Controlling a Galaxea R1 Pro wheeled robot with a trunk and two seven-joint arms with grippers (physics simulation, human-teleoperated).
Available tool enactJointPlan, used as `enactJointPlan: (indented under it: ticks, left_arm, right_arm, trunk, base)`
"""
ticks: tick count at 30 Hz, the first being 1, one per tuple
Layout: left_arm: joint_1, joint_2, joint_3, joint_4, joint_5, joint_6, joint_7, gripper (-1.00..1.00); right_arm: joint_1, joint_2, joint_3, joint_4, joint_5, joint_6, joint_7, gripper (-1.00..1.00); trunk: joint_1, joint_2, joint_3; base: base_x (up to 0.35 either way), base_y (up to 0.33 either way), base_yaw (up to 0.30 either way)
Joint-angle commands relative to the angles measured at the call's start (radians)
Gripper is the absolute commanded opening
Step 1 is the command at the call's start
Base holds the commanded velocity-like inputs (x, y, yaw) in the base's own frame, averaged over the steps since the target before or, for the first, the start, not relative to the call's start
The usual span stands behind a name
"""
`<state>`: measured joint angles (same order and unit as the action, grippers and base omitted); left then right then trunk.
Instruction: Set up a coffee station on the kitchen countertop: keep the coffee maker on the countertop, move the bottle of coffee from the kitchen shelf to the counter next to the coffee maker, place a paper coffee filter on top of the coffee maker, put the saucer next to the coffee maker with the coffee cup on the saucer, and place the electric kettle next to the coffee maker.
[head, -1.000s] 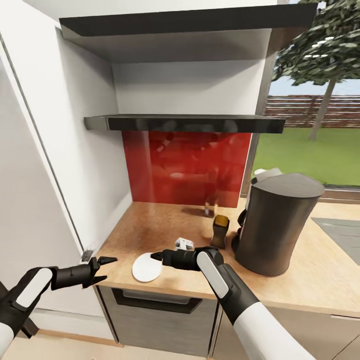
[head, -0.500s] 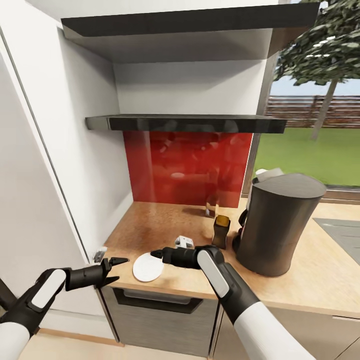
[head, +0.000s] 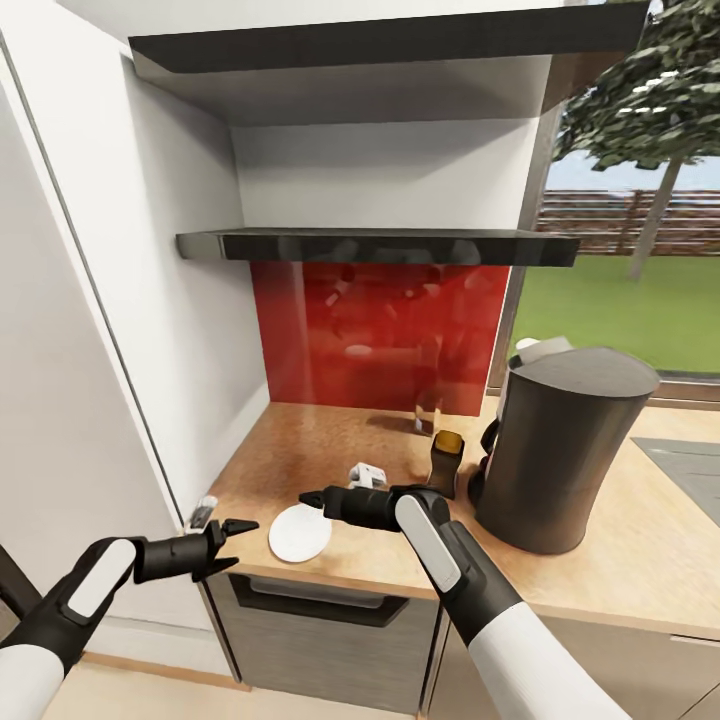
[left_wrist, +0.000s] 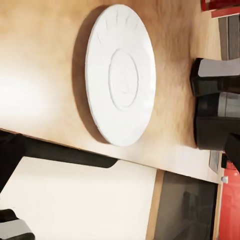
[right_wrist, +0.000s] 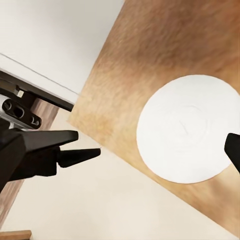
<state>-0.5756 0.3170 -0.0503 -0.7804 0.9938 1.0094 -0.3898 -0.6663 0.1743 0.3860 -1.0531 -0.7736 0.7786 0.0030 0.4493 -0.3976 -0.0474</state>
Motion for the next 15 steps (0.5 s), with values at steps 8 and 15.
enactJointPlan:
  ticks: [8, 15]
  left_arm:
    - [0.0, 0.002, -0.001, 0.001, -0.05, 0.0, -0.009, 1.0]
    - [0.0, 0.002, -0.001, 0.001, -0.055, 0.0, -0.008, 1.0]
  right_arm:
    - [-0.001, 0.0, -0.001, 0.002, 0.003, 0.004, -0.001, 1.0]
    - [-0.001, 0.0, -0.001, 0.005, 0.005, 0.004, -0.004, 1.0]
  trunk:
    - [0.001, -0.002, -0.002]
    - [0.001, -0.002, -0.002]
  base:
    - [0.001, 0.0, 0.0]
    - [0.165, 0.0, 0.0]
